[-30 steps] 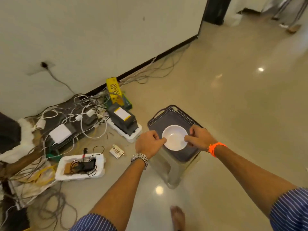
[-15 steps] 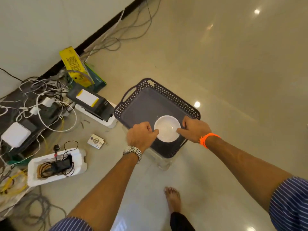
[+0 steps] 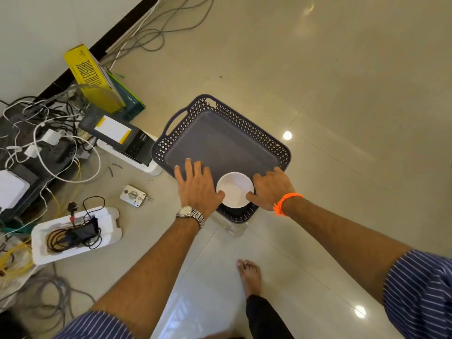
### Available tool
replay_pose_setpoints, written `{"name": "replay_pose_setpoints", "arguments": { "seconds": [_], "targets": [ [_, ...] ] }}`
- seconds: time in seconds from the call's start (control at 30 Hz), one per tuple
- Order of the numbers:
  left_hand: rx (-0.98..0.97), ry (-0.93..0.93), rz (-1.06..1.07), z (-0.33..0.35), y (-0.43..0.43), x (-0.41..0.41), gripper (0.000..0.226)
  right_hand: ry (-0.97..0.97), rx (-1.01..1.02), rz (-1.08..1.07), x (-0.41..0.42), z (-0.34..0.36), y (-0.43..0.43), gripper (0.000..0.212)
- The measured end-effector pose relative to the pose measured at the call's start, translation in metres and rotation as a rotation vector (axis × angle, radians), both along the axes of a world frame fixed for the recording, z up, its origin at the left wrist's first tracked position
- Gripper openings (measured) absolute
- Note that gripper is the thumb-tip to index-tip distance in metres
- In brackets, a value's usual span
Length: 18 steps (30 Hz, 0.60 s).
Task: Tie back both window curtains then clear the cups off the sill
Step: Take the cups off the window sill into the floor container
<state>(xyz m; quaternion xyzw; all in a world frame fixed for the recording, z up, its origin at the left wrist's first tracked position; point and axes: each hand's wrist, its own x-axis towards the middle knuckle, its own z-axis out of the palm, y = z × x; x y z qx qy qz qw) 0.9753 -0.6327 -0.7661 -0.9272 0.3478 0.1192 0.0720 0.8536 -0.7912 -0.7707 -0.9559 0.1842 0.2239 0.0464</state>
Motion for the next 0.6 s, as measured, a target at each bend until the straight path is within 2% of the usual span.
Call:
{"name": "replay_pose_setpoints", "arguments": {
  "seconds": [0.33,0.5,0.6],
  "targets": [
    [0.097,-0.004,-0.035,-0.004,0.013,-0.013,0.071,0.036,-0.089,0.045,0.001,0.004,0.017,0.05],
    [-0.035,-0.036,-0.062,0.022,0.026,-0.013,0.06,-0.103,-0.129,-0.012,0.004,0.025,0.025,0.056],
    [-0.084,-0.076,-0.119,0.038,0.046,-0.007,0.054,-0.156,-0.121,-0.003,0.013,0.045,0.035,0.052]
  ]
}}
